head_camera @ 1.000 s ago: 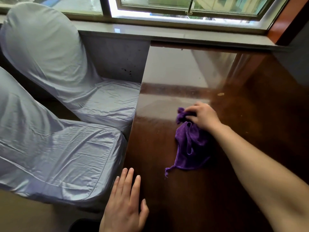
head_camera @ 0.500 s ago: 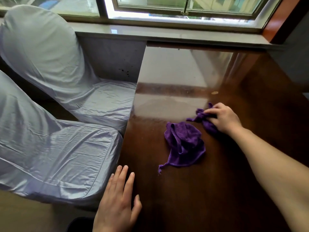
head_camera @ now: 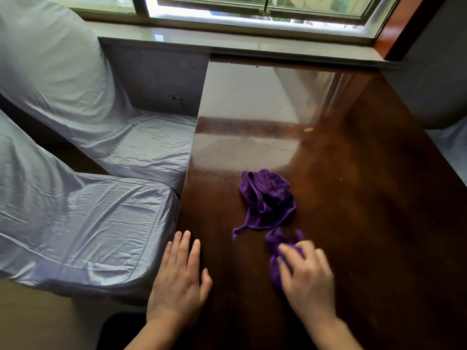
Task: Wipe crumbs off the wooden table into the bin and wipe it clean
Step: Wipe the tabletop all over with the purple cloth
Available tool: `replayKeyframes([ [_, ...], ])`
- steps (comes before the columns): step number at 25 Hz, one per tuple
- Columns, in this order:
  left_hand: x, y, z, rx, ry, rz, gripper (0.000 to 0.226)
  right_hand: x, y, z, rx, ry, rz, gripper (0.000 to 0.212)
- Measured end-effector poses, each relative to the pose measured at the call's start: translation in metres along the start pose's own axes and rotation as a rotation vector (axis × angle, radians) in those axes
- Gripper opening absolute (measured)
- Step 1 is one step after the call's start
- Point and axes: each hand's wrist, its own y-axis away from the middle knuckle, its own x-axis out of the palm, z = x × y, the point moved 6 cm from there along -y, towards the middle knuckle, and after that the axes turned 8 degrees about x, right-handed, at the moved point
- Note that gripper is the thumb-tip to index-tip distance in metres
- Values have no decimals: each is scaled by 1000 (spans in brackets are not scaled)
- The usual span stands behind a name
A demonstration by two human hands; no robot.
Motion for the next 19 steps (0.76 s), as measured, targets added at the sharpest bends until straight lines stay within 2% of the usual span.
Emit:
replayKeyframes([
  [4,0,-1,2,15,-2,-9,59,24,34,88,-202,-91,165,28],
  [7,-3,-2,4,9,9,-11,59,25,-11,122,-196,-60,231,19],
  [10,-4,-1,4,5,19,4,60,18,-62,154,-102,-129,207,19],
  [13,-2,-1,6,3,29,-9,61,20,-118,185,-45,-319,61,20],
  [15,1,0,6,8,26,-4,61,45,-158,186,40,-255,142,25],
  [17,2,-1,7,13,26,-17,60,76,-180,176,111,-66,283,34],
  [19,5,-2,8,12,21,-16,61,92,-176,175,42,106,279,32],
])
